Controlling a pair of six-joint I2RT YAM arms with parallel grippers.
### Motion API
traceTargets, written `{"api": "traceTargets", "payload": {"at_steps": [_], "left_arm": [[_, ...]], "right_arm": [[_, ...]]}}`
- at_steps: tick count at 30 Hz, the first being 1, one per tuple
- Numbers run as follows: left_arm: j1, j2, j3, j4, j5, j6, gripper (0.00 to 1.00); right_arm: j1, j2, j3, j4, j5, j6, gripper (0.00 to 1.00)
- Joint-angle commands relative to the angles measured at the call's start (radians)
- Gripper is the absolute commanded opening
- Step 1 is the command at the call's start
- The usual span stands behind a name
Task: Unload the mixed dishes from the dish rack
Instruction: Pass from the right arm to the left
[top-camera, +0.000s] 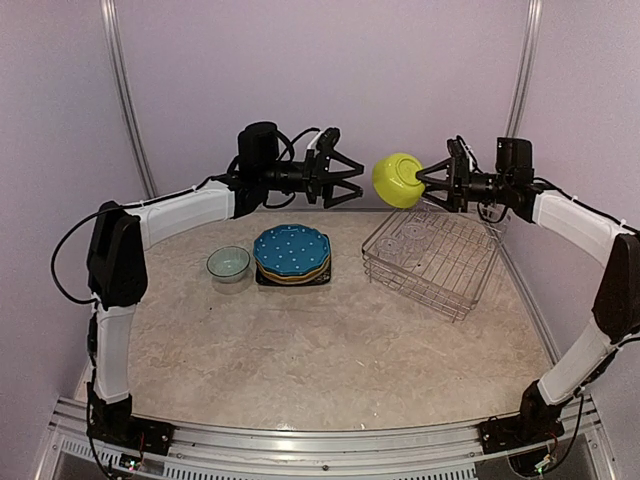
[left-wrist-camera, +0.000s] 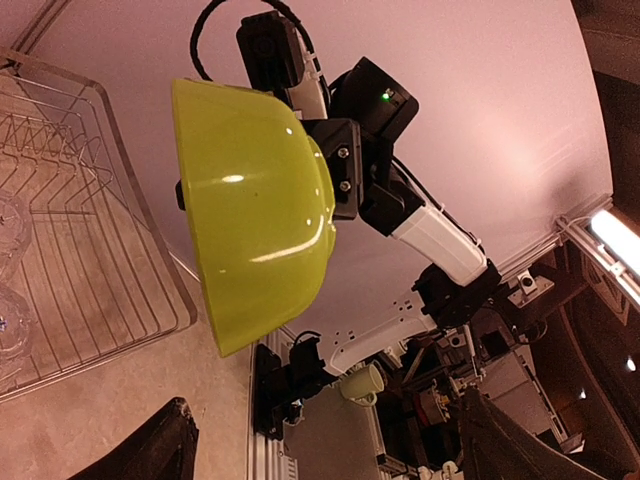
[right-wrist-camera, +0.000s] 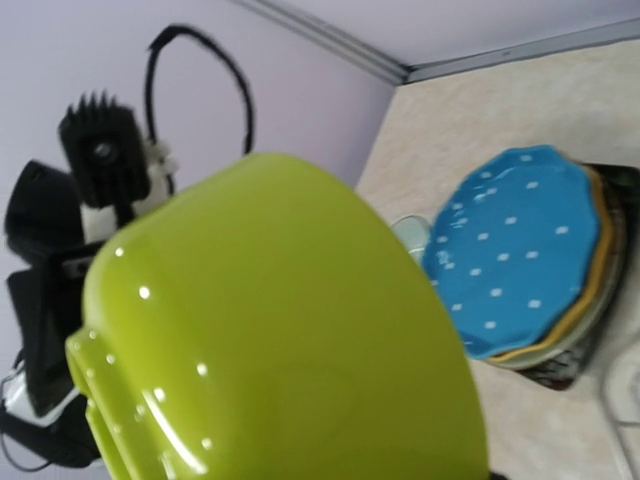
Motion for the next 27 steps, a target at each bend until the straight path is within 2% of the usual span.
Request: {"api": "traceTargets", "payload": {"at_steps": [1,5,10,18,23,27], "left_arm": [[0.004,0.018,0.015,0.071,0.019,-0.031,0.85],[0.009,0.017,0.006,0.134,0.028,-0.078,0.81],[0.01,0.009,0.003,0.187,0.039,-0.113,0.7],[0.01,0.005,-0.015,0.34,0.044,-0.219,0.38],[0.008,0.011,-0.01,0.366,0.049,-0.237,0.17],[0.01,0.009,-0.011,0.396,0.053,-0.261,0.04]], "right_arm": [[0.053,0.005,-0.01,0.13,-0.024,0.063,0.45],[0.084,0.012,-0.012,0.174,-0.021,0.093,0.45],[0.111,0.018,-0.021,0.204,-0.026,0.107,0.44],[0.128,0.026,-0.055,0.318,-0.059,0.167,0.43],[0.143,0.039,-0.068,0.408,-0.082,0.219,0.43],[0.149,0.043,-0.086,0.472,-0.091,0.258,0.47]]}}
